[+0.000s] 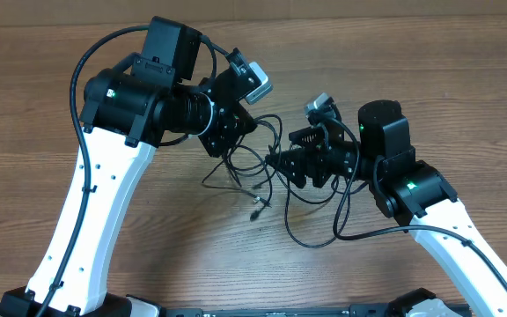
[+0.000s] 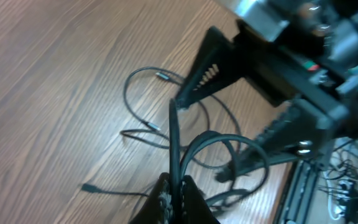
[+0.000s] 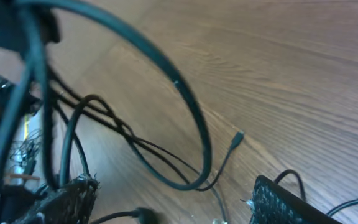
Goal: Untangle cables
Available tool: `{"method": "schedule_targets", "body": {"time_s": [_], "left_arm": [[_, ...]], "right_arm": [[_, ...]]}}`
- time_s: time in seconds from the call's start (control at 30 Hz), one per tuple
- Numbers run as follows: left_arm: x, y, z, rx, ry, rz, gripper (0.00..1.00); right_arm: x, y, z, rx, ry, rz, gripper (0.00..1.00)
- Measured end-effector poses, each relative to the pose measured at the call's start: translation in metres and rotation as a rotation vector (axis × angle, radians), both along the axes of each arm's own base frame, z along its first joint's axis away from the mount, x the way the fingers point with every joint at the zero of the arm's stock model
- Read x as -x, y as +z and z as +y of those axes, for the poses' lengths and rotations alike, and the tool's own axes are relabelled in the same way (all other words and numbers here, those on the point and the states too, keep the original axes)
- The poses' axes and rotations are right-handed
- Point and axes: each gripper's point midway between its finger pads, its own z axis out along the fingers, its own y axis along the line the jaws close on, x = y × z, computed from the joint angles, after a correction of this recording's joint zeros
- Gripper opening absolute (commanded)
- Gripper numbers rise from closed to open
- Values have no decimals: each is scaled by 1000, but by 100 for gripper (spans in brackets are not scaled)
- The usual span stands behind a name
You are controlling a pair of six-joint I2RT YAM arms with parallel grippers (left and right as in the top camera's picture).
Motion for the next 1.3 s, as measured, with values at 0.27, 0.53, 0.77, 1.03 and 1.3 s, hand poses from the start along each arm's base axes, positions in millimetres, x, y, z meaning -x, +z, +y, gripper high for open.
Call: {"method": "schedule_targets", "body": {"time_s": [0.27,0.53,0.77,1.03,1.3], "left_arm": [[-10,-8,15,-93,59,-31,4],[-6,-9,14,-86,50,-13,4],[7,-8,7,-42,12,40,4],[21,3,-9,63,-76,67,4],[34,12,-18,141,-157,84,4]], "right_arm": [[7,-4,1,4,25,29,82],[7,-4,1,4,28,22,83],[-2,2,1,1,6,-27,80],[-10,19,4,-33,8,-111,65],[-15,22,3,-30,-14,-136,16]]}}
